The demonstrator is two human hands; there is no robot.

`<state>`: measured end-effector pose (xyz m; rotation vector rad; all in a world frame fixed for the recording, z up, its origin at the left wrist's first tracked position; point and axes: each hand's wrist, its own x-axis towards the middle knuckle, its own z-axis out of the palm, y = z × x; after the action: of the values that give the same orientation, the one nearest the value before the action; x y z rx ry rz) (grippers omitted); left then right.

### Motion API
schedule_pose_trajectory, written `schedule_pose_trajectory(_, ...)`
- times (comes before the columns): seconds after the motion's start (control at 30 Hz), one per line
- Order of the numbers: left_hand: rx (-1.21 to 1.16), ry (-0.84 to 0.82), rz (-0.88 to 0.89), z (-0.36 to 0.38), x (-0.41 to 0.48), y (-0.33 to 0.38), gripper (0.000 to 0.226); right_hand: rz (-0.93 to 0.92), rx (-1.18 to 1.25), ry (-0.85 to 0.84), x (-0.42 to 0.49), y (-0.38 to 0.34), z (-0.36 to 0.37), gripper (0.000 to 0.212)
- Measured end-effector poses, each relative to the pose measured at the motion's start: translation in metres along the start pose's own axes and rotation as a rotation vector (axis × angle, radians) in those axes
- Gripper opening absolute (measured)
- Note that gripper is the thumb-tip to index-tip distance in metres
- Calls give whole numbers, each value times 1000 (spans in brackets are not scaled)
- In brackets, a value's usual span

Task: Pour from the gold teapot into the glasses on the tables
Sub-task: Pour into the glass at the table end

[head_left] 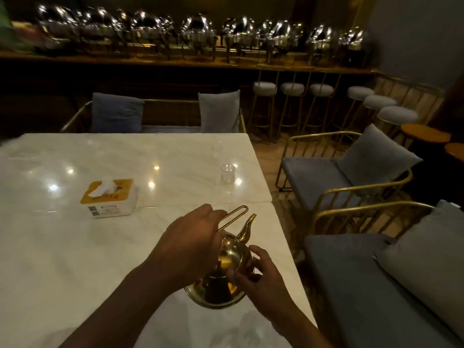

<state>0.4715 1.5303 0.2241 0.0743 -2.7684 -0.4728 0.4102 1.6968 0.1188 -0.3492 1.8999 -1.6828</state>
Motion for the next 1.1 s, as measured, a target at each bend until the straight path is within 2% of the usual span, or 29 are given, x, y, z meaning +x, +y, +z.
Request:
schedule_pose_trajectory(0.17, 95, 75, -218, 15, 27, 31, 45, -21, -77, -174, 48, -4, -48, 90)
schedule_pose_trajectory(0.3, 200, 115, -310, 29, 46, 54, 44, -47, -83, -355, 65, -12, -75, 75)
schedule_pose_trajectory(0.4, 253, 126, -386, 38, 55, 68, 44, -48, -83, -426, 69, -20, -90, 68)
schedule_pose_trajectory(0.73, 301, 86, -491, 59, 70, 65, 43, 36, -140, -473, 95, -23, -103, 64)
schedule_pose_trajectory(0.9, 296, 64, -489, 69, 77, 52, 41, 79, -100, -491, 105, -21, -104, 57)
schedule_pose_trajectory(1.1, 282, 22, -473, 85, 87, 31, 40, 84, -85, -471, 119, -6, -96, 62)
